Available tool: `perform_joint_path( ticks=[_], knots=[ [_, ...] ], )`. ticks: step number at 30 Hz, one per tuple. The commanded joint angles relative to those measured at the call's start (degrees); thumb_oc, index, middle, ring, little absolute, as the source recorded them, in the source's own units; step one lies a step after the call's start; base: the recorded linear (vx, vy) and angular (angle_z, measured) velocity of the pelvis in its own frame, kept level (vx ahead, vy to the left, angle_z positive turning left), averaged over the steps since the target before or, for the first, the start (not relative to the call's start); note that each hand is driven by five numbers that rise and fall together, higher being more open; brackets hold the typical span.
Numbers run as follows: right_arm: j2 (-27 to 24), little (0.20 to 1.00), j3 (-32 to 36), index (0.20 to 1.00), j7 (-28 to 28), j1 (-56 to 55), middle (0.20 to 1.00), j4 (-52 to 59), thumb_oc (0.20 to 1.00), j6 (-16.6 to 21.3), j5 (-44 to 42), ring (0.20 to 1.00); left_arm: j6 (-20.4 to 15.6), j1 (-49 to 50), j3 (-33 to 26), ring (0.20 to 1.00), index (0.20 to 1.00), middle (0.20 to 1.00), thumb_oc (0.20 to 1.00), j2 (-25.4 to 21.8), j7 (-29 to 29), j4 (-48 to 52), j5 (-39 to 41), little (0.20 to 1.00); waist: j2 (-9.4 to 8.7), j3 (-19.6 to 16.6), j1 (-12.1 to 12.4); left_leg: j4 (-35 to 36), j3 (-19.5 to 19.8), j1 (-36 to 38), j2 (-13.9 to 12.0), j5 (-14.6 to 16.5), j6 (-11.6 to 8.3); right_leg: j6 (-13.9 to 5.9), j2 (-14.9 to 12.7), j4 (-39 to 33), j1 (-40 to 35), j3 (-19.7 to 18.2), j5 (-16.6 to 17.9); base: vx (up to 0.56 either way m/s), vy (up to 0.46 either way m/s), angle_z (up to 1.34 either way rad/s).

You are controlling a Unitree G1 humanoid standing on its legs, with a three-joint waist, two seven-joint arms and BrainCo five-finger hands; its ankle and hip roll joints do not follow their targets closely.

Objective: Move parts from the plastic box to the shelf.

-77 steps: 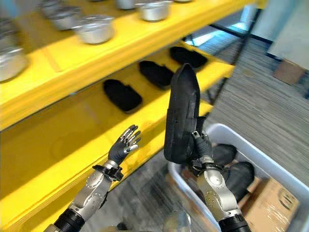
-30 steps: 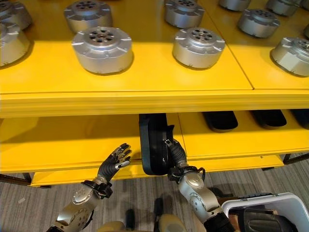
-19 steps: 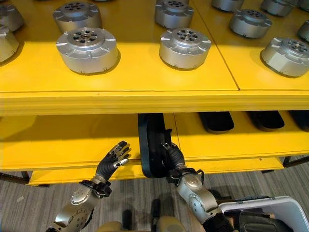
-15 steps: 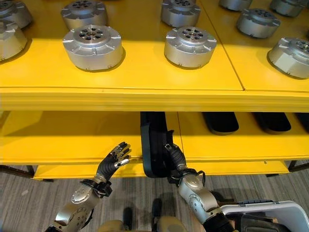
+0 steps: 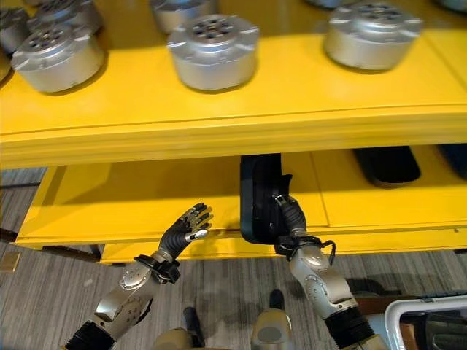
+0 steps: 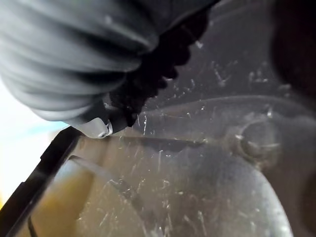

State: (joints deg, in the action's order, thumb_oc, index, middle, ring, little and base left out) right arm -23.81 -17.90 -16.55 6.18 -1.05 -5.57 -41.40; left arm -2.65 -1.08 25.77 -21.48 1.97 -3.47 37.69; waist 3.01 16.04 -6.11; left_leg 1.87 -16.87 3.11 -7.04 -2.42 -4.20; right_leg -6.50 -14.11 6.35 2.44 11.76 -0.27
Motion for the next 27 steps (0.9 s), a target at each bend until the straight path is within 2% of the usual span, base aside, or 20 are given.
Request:
perform_joint_path(
  ticks=[1,3,5,8,9,14,17,19,23,27],
  knots=[
    [-0.4,0.2,1.8,0.2,-0.4,2.8,0.2,6.2,0.2,3.0,0.7,0.2,-2.2,1.0,-0.3,1.0,1.0,1.0,1.0,0.4,-2.2,4.4,3.6,1.0,0.97,-0.8,0.2,-1.2,-0.1,0.3,-2.5,2.9,1.69,3.58,6.7,6.7,1.3,0.9,-7.8,-0.14,0.117,0.08],
    [-0.8,0.2,2.0,0.2,-0.9,4.5,0.2,6.5,0.2,3.3,1.1,0.2,-1.9,0.0,-0.3,1.0,1.0,1.0,1.0,0.5,-1.1,4.4,6.5,1.0,0.81,0.8,0.3,-2.8,0.0,-1.4,-2.1,3.7,2.12,3.69,6.6,7.7,3.0,0.7,-7.9,-0.3,0.07,-0.03],
    [-1.9,0.2,3.0,0.2,-1.0,9.3,0.2,5.9,0.2,2.9,1.8,0.2,-1.8,-2.9,-0.1,1.0,1.0,1.0,1.0,0.6,-1.2,5.2,6.7,1.0,0.25,4.2,0.9,-6.5,-0.1,-4.9,-1.7,5.0,2.78,4.18,6.6,10.0,5.9,1.1,-8.1,-0.45,0.007,-0.07],
    [-2.3,0.2,3.5,0.2,-1.5,11.7,0.2,5.0,0.2,2.5,2.3,0.2,-2.0,-4.3,0.4,1.0,1.0,1.0,1.0,0.7,-1.7,5.2,5.9,1.0,-0.21,5.5,1.2,-9.0,-0.6,-6.5,-1.7,5.7,3.18,4.58,6.7,11.6,7.2,1.3,-8.4,-0.18,-0.011,-0.06],
    [-2.6,0.2,3.7,0.2,-1.5,12.5,0.2,4.5,0.2,2.2,2.8,0.2,-1.8,-4.8,0.5,1.0,1.0,1.0,1.0,0.8,-1.7,5.2,5.7,1.0,-0.53,6.1,1.2,-10.4,-0.1,-6.7,-1.5,7.1,2.95,4.3,6.6,12.9,7.1,1.2,-9.8,-0.14,-0.024,-0.12],
    [-3.7,0.2,4.6,0.2,-2.9,16.8,0.2,1.9,0.2,0.2,2.8,0.2,0.1,-6.8,1.4,1.0,1.0,1.0,1.0,0.7,-1.2,4.9,7.1,1.0,-1.75,7.8,1.6,-17.1,-1.1,-9.9,-2.4,9.5,3.73,5.21,6.6,17.5,9.4,1.9,-11.1,-0.14,-0.038,-0.14],
    [-4.3,0.2,4.9,0.2,-2.9,19.1,0.2,0.2,0.2,-1.9,2.2,0.2,0.2,-7.7,1.7,1.0,1.0,1.0,1.0,0.6,-2.7,4.2,7.6,1.0,-2.4,8.6,1.7,-20.3,-1.7,-11.3,-3.5,10.7,4.15,5.63,6.4,20.5,10.7,2.2,-12.1,-0.11,-0.026,-0.04],
    [-5.0,0.2,5.1,0.2,-2.9,21.0,0.2,-1.8,0.2,-2.3,4.8,0.2,0.9,-8.5,1.7,1.0,1.0,1.0,1.0,0.4,-4.4,3.6,6.6,1.0,-2.92,9.4,2.1,-22.8,-2.2,-12.5,-4.3,11.8,4.63,5.97,6.1,23.2,11.9,2.6,-13.0,-0.15,-0.041,-0.07],
    [-7.5,0.2,5.8,0.2,-2.5,24.6,0.2,-4.4,0.2,-3.6,6.0,0.2,3.7,-9.9,2.1,1.0,1.0,1.0,1.0,0.1,-5.4,2.8,5.1,1.0,-3.23,10.1,2.5,-25.9,-2.5,-13.9,-4.8,13.1,5.15,6.33,5.6,26.1,13.3,2.8,-14.0,-0.1,-0.026,-0.03],
    [-10.1,0.2,6.1,0.2,-2.4,28.4,0.2,-6.6,0.2,-5.5,6.4,0.2,4.5,-11.5,3.0,1.0,1.0,1.0,1.0,0.1,-5.9,1.6,5.3,1.0,-3.31,10.4,2.4,-29.4,-2.8,-15.3,-5.5,14.7,5.51,6.68,5.0,29.2,14.7,3.0,-15.2,-0.08,0.009,-0.05]
  ],
)
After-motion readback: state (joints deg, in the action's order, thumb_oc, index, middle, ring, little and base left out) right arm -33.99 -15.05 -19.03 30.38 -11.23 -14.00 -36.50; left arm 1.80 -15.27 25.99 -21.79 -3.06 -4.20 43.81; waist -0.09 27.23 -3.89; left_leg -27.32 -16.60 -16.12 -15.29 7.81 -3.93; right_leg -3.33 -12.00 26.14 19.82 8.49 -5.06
